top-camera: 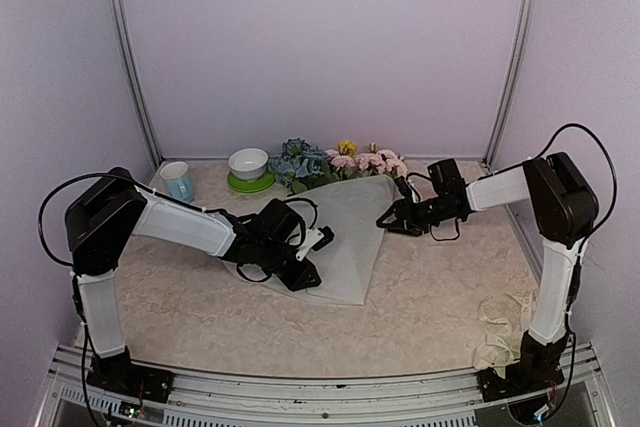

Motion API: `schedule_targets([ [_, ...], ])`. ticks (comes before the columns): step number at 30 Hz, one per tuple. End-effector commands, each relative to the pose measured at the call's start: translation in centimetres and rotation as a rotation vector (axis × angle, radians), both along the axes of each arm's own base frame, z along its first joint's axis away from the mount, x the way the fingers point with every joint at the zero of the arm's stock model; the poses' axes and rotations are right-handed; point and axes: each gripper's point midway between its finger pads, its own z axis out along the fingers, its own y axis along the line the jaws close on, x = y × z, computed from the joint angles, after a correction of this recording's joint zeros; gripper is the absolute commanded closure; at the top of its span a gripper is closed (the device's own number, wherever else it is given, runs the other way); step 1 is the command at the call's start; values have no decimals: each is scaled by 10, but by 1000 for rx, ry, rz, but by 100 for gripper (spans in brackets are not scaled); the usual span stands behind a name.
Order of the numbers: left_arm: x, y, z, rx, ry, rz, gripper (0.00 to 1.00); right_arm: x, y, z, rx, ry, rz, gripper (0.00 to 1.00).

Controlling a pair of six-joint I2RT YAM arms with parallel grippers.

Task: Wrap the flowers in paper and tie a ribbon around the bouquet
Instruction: Press the fold line on the 2/3-folded wrapping paper.

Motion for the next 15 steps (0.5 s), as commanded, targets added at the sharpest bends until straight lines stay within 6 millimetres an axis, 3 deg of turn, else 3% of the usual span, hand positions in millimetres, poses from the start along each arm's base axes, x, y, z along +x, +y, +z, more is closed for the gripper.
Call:
schedule_targets([
  [1, -35, 30, -51, 164, 148, -25, 79, 20, -16, -11, 13, 24, -65, 40],
  [5, -33, 29, -50, 163, 144, -24, 79, 43, -11, -12, 39, 22, -99, 34],
  [9, -33, 29, -50, 163, 142, -23, 79, 63, -6, -9, 74, 1, -112, 34],
  [12, -35, 30, -52, 163, 148, -24, 79, 83, -4, -2, 99, -27, -131, 38],
  [15, -36, 31, -52, 167, 149, -24, 79, 102, -17, -5, 77, -28, -205, 49],
])
